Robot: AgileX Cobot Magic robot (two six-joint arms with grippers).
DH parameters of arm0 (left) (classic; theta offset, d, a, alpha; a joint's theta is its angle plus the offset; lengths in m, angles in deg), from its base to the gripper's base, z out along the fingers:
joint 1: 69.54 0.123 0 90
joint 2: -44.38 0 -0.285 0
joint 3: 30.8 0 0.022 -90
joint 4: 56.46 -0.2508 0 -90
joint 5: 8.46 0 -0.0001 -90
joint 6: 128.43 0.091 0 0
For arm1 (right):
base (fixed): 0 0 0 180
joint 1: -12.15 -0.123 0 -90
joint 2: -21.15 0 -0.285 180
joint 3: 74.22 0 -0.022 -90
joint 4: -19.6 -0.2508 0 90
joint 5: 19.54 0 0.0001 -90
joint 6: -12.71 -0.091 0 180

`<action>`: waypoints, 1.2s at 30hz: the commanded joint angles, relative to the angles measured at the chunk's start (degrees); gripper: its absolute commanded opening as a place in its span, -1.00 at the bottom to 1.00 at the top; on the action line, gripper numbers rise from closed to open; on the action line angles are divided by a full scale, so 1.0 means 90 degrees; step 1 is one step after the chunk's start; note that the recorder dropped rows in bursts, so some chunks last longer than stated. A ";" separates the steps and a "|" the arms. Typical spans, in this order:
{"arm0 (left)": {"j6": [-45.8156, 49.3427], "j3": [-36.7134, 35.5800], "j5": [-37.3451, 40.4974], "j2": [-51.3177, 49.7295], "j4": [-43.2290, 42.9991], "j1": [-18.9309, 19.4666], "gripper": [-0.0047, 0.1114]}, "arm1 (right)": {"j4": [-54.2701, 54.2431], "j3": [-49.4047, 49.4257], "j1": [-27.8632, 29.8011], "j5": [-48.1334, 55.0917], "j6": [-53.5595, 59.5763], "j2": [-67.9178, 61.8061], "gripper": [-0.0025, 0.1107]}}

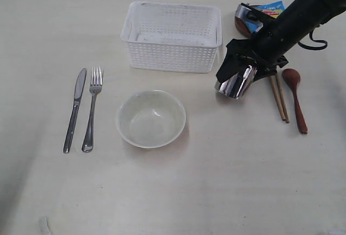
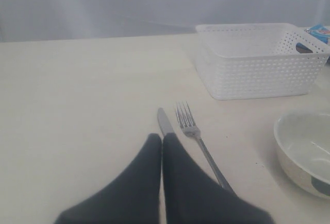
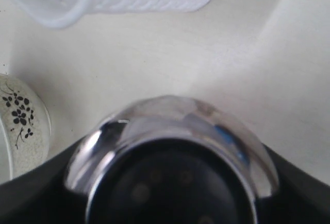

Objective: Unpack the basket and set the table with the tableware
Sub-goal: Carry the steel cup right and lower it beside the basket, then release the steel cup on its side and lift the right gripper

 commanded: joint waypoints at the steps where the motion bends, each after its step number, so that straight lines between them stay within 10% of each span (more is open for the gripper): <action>1: -0.0022 -0.0021 -0.0011 0.0021 0.0000 -0.0037 -0.92 | -0.0011 -0.0044 0.0031 -0.0108 0.0236 -0.0063 0.22; 36: -0.0019 -0.0021 -0.0011 0.0021 0.0000 -0.0037 -0.92 | -0.0011 -0.0509 -0.0010 0.0005 0.0485 -0.0303 0.42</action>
